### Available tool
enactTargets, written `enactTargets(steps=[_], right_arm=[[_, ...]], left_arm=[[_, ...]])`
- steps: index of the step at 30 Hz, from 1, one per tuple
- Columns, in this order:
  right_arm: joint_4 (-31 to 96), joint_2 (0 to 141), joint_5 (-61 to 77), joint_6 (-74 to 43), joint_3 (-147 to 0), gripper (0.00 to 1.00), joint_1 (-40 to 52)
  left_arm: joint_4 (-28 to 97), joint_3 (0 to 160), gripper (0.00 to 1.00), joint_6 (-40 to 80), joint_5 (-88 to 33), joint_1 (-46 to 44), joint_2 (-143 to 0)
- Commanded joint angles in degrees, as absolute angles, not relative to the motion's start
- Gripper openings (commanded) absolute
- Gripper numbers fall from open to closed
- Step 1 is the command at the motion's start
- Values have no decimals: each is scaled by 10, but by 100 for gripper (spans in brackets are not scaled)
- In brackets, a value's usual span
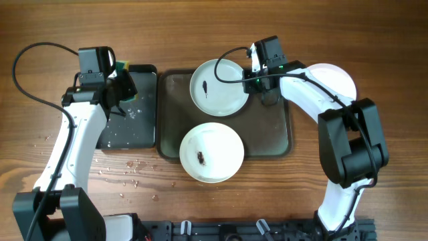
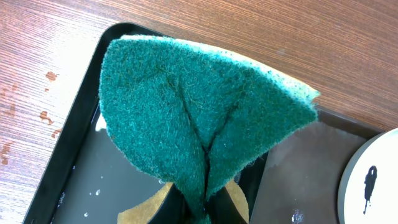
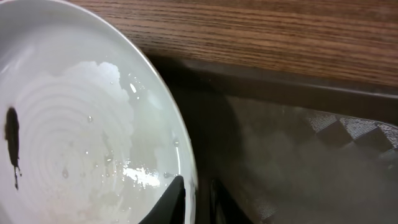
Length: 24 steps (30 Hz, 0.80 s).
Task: Clean dirty plates on tray and stack at the side
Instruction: 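Lift the sponge out of the water with the left gripper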
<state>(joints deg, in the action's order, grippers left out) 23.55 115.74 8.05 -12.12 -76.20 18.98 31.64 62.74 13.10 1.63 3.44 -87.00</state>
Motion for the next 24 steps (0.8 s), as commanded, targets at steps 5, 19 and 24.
enactTargets(steps=[5,19,24], right_arm=[[236,1169,73,-121,-756,4,193],[236,1169,73,-121,-756,4,193],[240,1169,76,-121,-756,5,193]], left_arm=[[304,606,4,122,9,37,-871],[228,515,4,122,9,37,-872],[217,491,4,122,9,37,-872]])
